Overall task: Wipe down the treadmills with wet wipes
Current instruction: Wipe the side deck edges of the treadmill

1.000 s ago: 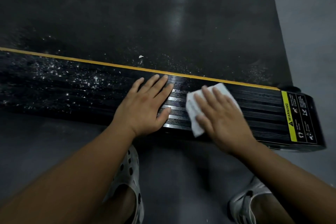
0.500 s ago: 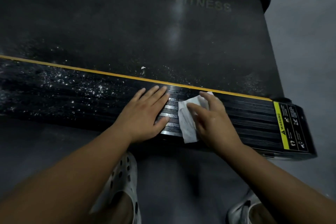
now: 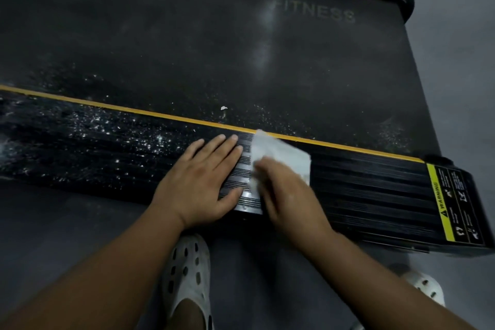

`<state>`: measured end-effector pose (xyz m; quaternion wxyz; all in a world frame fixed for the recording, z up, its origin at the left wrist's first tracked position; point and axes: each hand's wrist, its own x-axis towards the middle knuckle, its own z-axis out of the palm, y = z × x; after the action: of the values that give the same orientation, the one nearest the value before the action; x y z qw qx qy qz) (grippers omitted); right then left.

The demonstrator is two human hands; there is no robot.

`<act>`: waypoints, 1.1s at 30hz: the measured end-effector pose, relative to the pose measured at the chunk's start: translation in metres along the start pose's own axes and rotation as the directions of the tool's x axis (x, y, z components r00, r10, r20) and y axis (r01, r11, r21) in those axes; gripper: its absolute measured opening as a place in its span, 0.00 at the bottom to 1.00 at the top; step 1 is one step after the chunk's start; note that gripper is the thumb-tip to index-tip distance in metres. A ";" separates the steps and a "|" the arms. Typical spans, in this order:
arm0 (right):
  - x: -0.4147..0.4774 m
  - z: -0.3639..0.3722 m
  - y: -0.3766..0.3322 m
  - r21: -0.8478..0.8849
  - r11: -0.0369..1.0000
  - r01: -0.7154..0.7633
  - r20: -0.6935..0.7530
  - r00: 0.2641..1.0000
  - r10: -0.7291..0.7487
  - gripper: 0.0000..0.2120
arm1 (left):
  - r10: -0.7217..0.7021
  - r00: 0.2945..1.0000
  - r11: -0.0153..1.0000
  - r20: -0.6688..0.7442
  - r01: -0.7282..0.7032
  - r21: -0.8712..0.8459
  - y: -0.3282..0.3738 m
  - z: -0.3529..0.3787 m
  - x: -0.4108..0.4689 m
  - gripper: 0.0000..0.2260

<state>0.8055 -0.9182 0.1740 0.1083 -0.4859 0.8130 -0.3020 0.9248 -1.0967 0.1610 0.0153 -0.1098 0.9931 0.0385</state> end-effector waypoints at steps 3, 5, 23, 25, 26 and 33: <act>-0.025 -0.013 0.010 -0.103 0.976 0.190 0.139 0.975 -0.174 0.19 | -0.003 1.000 1.000 -0.011 0.003 0.001 0.000 0.000 -0.001 0.35; -0.026 -0.018 0.021 -0.262 0.960 0.099 0.093 0.993 -0.077 0.25 | 0.000 1.000 1.000 -0.005 0.000 0.004 0.000 0.000 0.000 0.35; 0.018 -0.019 0.043 -0.484 0.874 -0.043 0.187 0.971 0.151 0.35 | 0.010 1.000 1.000 -0.011 -0.010 0.010 0.000 0.001 0.000 0.36; 0.021 -0.015 0.033 -0.519 0.854 -0.031 0.149 0.981 0.126 0.33 | 0.006 1.000 1.000 -0.011 -0.006 0.009 -0.001 0.001 0.000 0.36; 0.016 -0.015 0.030 -0.534 0.845 -0.026 0.113 0.988 0.102 0.30 | 0.006 1.000 1.000 -0.009 -0.006 0.012 0.000 0.001 0.000 0.36; 0.012 0.002 0.021 -0.385 0.915 -0.120 -0.004 0.992 0.128 0.23 | 0.000 1.000 1.000 -0.013 0.000 0.006 -0.001 0.002 0.000 0.36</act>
<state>0.7846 -0.9220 0.1613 0.0387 -0.4483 0.8844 -0.1241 0.9251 -1.0975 0.1592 0.0091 -0.1101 0.9933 0.0346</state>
